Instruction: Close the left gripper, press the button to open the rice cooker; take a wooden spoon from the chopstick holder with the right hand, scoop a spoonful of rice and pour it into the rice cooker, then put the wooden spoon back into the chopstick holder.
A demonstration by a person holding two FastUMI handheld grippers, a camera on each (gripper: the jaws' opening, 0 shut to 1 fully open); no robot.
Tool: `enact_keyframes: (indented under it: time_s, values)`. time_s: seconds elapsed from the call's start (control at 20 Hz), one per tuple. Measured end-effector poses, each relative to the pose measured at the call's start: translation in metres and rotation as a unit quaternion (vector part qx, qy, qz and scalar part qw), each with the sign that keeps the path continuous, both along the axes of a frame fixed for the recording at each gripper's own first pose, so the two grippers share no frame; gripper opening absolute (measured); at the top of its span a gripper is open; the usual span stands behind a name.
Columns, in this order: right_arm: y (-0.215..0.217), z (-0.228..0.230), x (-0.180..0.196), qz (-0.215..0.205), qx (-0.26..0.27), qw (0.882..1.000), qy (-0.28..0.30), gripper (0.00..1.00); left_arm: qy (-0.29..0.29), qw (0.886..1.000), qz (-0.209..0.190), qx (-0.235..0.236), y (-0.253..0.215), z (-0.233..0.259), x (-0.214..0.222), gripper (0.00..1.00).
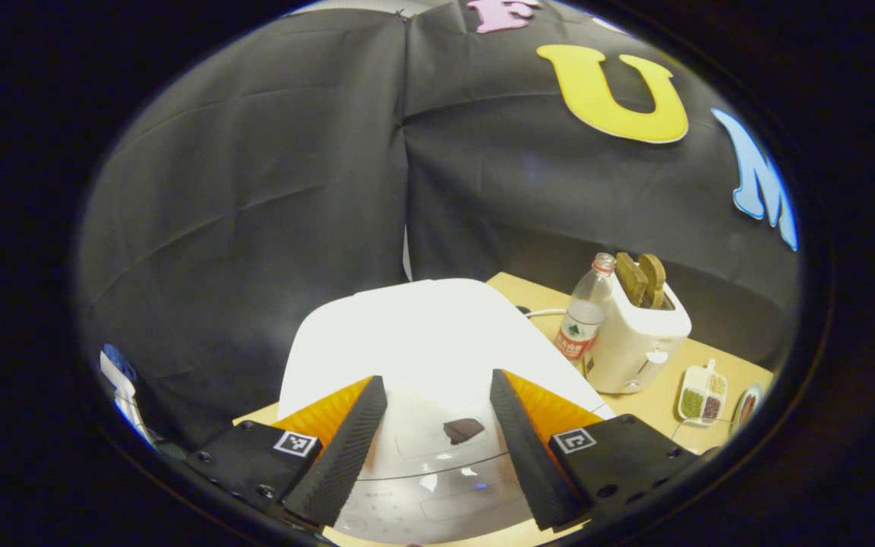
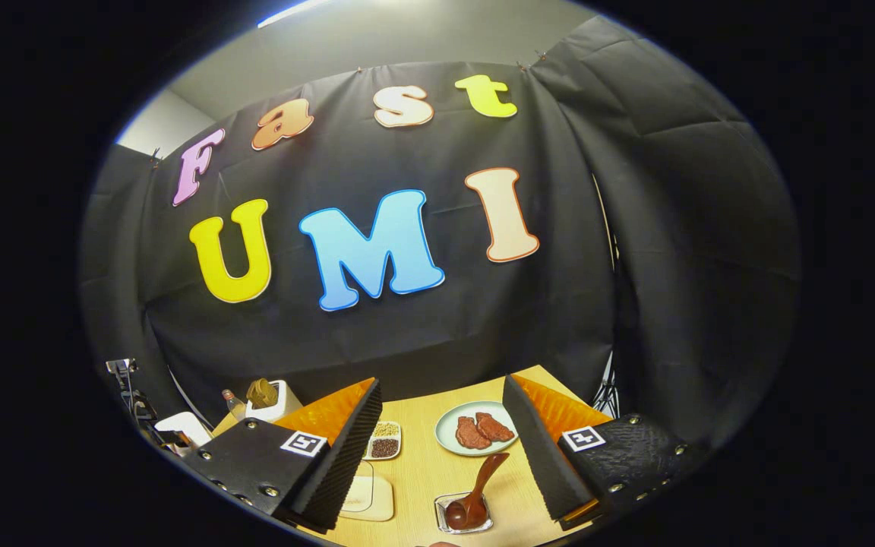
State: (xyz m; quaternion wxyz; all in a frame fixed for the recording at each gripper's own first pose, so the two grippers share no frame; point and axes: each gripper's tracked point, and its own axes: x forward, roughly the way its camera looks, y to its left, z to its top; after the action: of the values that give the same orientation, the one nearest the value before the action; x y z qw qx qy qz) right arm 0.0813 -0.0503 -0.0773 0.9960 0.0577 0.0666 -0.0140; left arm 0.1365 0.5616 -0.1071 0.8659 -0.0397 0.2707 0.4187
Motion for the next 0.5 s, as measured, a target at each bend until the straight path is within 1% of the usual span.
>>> enact_keyframes:
  time_s: [0.05,0.1,0.15,0.2,0.25,0.35,0.4,0.45,0.5]
  values:
    - [0.002,0.000,0.000,0.001,-0.002,1.000,-0.001,0.97,-0.004,1.000,-0.005,0.003,0.002,0.000,0.001,0.98]
    - [0.003,-0.001,-0.002,0.002,-0.002,1.000,-0.001,0.97,-0.004,1.000,-0.009,0.003,0.000,0.000,0.000,0.94]
    - [0.005,0.000,-0.003,0.004,0.001,1.000,-0.001,0.97,-0.002,1.000,-0.014,0.003,0.001,0.001,0.001,0.98]
    - [0.006,-0.001,-0.003,0.005,0.003,1.000,-0.001,0.97,-0.002,1.000,-0.018,0.001,0.000,0.002,0.001,0.97]
    - [0.005,0.001,-0.003,0.004,0.004,1.000,-0.002,0.97,0.001,1.000,-0.023,-0.001,0.000,0.002,0.003,1.00]
    - [0.003,0.004,-0.002,0.006,0.006,1.000,-0.005,0.96,0.019,0.999,-0.039,0.014,0.002,0.007,0.003,0.94]
    - [0.002,0.006,-0.003,0.007,0.004,1.000,-0.007,0.97,0.029,0.998,-0.049,0.021,-0.001,0.009,0.002,0.94]
    - [0.001,0.008,-0.003,0.007,0.002,1.000,-0.011,0.97,0.025,0.998,-0.060,0.024,-0.006,0.017,0.006,0.98]
    - [-0.002,0.011,-0.003,0.007,-0.001,1.000,-0.014,0.96,0.008,0.997,-0.074,0.027,-0.016,0.031,0.012,0.96]
